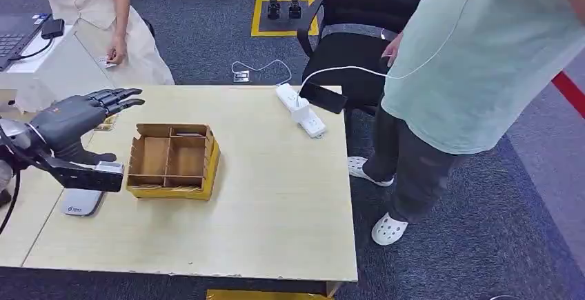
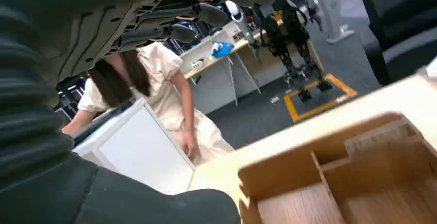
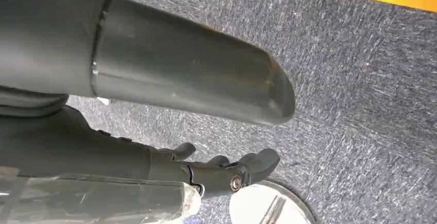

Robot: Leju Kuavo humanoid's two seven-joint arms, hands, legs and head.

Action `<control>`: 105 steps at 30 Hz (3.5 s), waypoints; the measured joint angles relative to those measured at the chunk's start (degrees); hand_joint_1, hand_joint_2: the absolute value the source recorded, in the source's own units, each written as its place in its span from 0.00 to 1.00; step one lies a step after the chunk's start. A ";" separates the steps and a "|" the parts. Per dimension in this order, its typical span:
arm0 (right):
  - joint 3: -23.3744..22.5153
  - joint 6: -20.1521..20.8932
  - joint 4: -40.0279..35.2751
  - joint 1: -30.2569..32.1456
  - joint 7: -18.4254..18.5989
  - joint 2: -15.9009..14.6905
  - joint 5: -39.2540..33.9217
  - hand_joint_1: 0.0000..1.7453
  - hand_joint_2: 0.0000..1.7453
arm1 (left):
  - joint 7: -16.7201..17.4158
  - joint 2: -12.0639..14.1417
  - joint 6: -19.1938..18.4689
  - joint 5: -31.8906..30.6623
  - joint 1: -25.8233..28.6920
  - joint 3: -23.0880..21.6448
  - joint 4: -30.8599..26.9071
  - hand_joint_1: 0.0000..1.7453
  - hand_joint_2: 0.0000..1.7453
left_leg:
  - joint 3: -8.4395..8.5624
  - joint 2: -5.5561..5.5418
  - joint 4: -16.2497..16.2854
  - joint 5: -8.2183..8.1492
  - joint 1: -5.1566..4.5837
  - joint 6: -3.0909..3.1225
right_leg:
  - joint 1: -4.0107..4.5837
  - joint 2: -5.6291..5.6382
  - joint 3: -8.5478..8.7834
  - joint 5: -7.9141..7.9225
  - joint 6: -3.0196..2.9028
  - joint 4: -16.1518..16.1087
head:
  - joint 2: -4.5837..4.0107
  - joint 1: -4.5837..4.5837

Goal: Pass the card to the sensor for recognition and then transmit it.

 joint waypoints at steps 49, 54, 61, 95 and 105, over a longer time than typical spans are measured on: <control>0.00 -0.74 0.00 0.40 -0.77 0.00 -1.07 0.00 0.00 | 7.36 -11.82 16.57 -29.44 18.94 2.20 9.66 0.00 1.00 | -0.01 -0.05 0.00 0.00 0.00 0.00 | 0.00 -0.07 0.00 0.00 0.00 -0.01 | 0.00 0.09; 0.00 -0.77 0.00 0.44 -0.92 0.00 -1.11 0.00 0.00 | 9.92 -13.18 18.43 -33.42 19.21 2.97 10.27 0.00 1.00 | -0.01 -0.05 0.00 -0.01 -0.01 0.00 | -0.01 -0.07 0.00 -0.01 0.00 -0.01 | 0.00 0.07; -0.02 -0.94 0.00 0.60 -0.96 0.00 -1.27 0.00 0.00 | 10.38 -14.84 18.80 -33.94 19.90 4.67 11.04 0.00 1.00 | -0.01 -0.04 0.00 -0.01 0.00 0.00 | -0.01 -0.07 0.00 -0.01 0.00 -0.01 | 0.00 0.09; -0.83 -0.94 -0.02 0.62 -1.42 0.00 -2.38 0.00 0.00 | 7.28 -14.20 14.99 -31.69 19.66 6.57 11.12 1.00 1.00 | 0.00 -0.05 0.00 0.00 0.00 0.00 | -0.01 -0.07 0.01 0.00 0.00 -0.01 | 0.00 0.09; -1.05 -0.81 0.00 0.60 -1.42 -0.02 -1.94 0.00 0.00 | 8.56 -14.38 19.99 -29.94 17.88 9.39 11.47 1.00 1.00 | 0.00 -0.07 0.01 0.03 0.00 0.01 | 0.01 -0.07 -0.02 0.00 0.00 -0.01 | 0.00 0.09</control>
